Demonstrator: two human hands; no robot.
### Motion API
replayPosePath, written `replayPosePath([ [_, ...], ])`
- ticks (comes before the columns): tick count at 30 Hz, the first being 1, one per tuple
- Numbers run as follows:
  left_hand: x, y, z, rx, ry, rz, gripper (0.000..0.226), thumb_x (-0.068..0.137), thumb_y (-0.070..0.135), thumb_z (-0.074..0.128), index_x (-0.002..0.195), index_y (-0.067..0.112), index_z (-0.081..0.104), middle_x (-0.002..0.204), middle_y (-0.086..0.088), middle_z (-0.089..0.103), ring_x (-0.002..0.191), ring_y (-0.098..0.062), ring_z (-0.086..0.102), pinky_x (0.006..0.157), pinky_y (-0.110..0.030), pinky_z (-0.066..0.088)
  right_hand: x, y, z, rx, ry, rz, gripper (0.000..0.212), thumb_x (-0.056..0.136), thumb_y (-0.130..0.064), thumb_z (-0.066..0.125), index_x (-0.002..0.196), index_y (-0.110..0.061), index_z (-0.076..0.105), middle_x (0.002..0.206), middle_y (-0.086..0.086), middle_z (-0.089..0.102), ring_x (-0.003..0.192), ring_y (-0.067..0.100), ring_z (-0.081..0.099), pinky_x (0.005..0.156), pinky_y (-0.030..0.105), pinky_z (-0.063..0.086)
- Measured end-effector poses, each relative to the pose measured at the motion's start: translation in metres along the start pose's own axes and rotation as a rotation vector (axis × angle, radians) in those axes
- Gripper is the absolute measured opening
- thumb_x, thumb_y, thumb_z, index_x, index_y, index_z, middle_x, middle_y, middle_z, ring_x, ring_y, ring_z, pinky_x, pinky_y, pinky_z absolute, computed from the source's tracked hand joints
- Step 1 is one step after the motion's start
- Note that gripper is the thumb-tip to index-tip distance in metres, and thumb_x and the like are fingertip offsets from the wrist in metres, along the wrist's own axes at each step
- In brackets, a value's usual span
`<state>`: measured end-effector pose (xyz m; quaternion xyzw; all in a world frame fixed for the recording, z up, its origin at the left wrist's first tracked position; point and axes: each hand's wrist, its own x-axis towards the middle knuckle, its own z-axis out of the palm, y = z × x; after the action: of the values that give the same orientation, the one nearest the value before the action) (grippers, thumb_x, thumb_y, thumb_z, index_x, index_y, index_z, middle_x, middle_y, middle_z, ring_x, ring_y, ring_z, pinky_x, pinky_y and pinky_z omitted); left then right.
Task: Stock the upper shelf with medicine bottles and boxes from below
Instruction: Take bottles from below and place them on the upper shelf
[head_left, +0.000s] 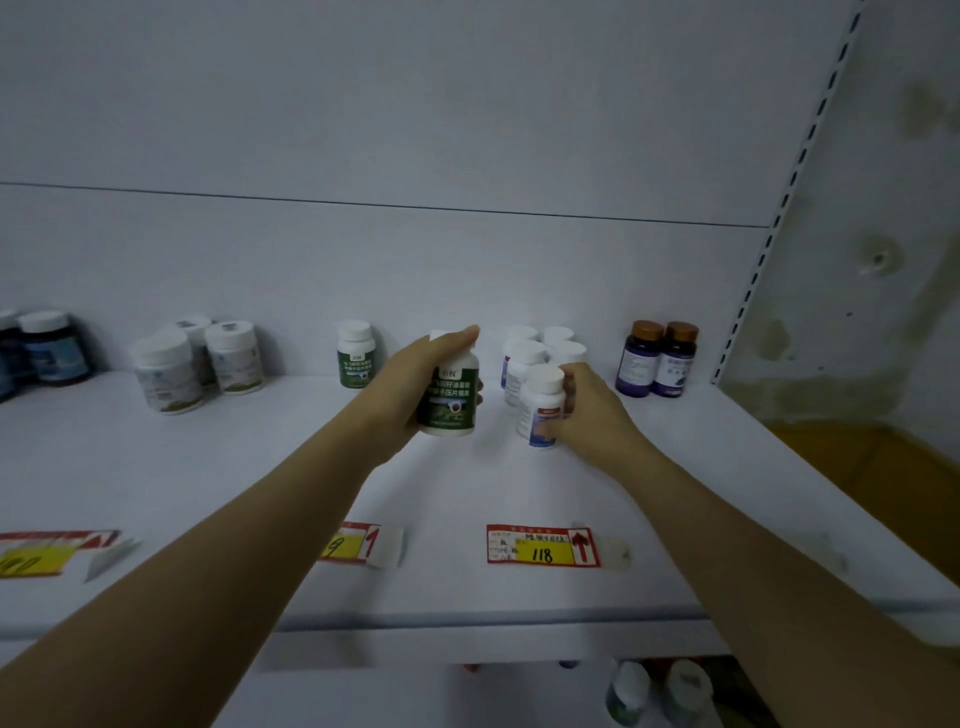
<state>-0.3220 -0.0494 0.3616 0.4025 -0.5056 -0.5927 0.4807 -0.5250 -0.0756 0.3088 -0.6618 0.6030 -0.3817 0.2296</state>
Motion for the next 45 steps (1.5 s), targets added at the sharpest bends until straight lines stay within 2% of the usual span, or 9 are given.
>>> replayPosePath([
  [15, 0.006, -0.009, -0.02, -0.004, 0.007, -0.012, 0.02, 0.087, 0.034, 0.062, 0.09, 0.015, 0.057, 0.074, -0.008, 0.065, 0.071, -0.023, 0.063, 0.08, -0.035, 0.053, 0.016, 0.01, 0.006, -0.221, 0.083, 0.076, 0.056, 0.065, -0.022, 0.08, 0.115, -0.012, 0.057, 0.118, 0.008, 0.059, 0.101, 0.021, 0.063, 0.09, 0.037, 0.054],
  [20, 0.002, -0.008, -0.031, 0.003, 0.034, -0.001, 0.023, 0.085, 0.035, 0.064, 0.09, 0.014, 0.058, 0.077, -0.009, 0.066, 0.071, -0.023, 0.065, 0.072, -0.032, 0.055, 0.001, 0.001, -0.003, -0.443, -0.086, 0.191, 0.046, 0.075, -0.033, 0.072, 0.115, -0.011, 0.061, 0.113, 0.012, 0.062, 0.096, 0.023, 0.063, 0.075, 0.027, 0.047],
  [27, -0.012, -0.001, -0.061, 0.047, 0.084, 0.01, 0.032, 0.084, 0.038, 0.064, 0.102, 0.014, 0.055, 0.08, -0.008, 0.066, 0.069, -0.02, 0.065, 0.065, -0.03, 0.054, -0.016, -0.049, 0.004, -0.702, -0.358, 0.166, 0.059, 0.09, -0.041, 0.057, 0.139, -0.01, 0.045, 0.135, 0.01, 0.053, 0.121, 0.026, 0.051, 0.092, 0.026, 0.041],
  [31, -0.026, 0.009, -0.083, 0.076, 0.117, 0.006, 0.035, 0.085, 0.037, 0.062, 0.11, 0.014, 0.055, 0.089, -0.009, 0.064, 0.077, -0.021, 0.062, 0.067, -0.031, 0.052, -0.014, -0.084, 0.022, -0.736, -0.4, 0.153, 0.062, 0.091, -0.048, 0.052, 0.13, 0.0, 0.051, 0.108, 0.008, 0.059, 0.105, 0.024, 0.052, 0.069, 0.022, 0.039],
  [34, -0.032, 0.017, -0.098, 0.08, 0.125, 0.036, 0.019, 0.088, 0.028, 0.06, 0.103, 0.017, 0.057, 0.091, -0.007, 0.063, 0.079, -0.02, 0.061, 0.071, -0.033, 0.051, -0.012, -0.108, 0.034, -0.663, -0.369, 0.077, 0.064, 0.089, -0.048, 0.057, 0.136, -0.005, 0.045, 0.128, 0.008, 0.055, 0.119, 0.024, 0.051, 0.09, 0.027, 0.042],
  [38, -0.03, 0.018, -0.113, 0.076, 0.188, 0.069, 0.035, 0.088, 0.02, 0.06, 0.121, 0.01, 0.051, 0.108, -0.012, 0.064, 0.096, -0.025, 0.062, 0.084, -0.039, 0.051, -0.008, -0.133, 0.057, -0.387, -0.405, 0.001, 0.071, 0.081, -0.051, 0.066, 0.138, -0.017, 0.042, 0.137, 0.002, 0.049, 0.112, 0.018, 0.053, 0.088, 0.026, 0.043],
  [41, -0.024, 0.014, -0.114, 0.11, 0.129, 0.075, 0.042, 0.089, 0.022, 0.058, 0.129, 0.012, 0.049, 0.122, -0.013, 0.061, 0.111, -0.027, 0.06, 0.094, -0.041, 0.049, -0.008, -0.149, 0.078, -0.182, -0.441, -0.064, 0.055, 0.081, -0.044, 0.068, 0.126, -0.02, 0.048, 0.117, -0.011, 0.057, 0.093, 0.008, 0.055, 0.087, 0.026, 0.047],
  [43, -0.02, 0.009, -0.109, 0.17, 0.078, 0.072, 0.041, 0.091, 0.021, 0.056, 0.131, 0.016, 0.048, 0.124, -0.008, 0.06, 0.111, -0.022, 0.059, 0.087, -0.03, 0.05, -0.006, -0.154, 0.089, -0.084, -0.427, -0.102, 0.031, 0.084, -0.034, 0.067, 0.108, -0.03, 0.048, 0.095, -0.02, 0.055, 0.082, 0.001, 0.053, 0.08, 0.022, 0.047],
  [45, -0.016, 0.004, -0.103, 0.218, 0.051, 0.069, 0.04, 0.093, 0.022, 0.055, 0.131, 0.018, 0.048, 0.124, -0.005, 0.059, 0.109, -0.017, 0.057, 0.08, -0.021, 0.047, -0.002, -0.154, 0.098, -0.007, -0.388, -0.09, 0.03, 0.083, -0.027, 0.069, 0.104, -0.032, 0.048, 0.098, -0.013, 0.058, 0.088, 0.008, 0.057, 0.085, 0.028, 0.051],
])
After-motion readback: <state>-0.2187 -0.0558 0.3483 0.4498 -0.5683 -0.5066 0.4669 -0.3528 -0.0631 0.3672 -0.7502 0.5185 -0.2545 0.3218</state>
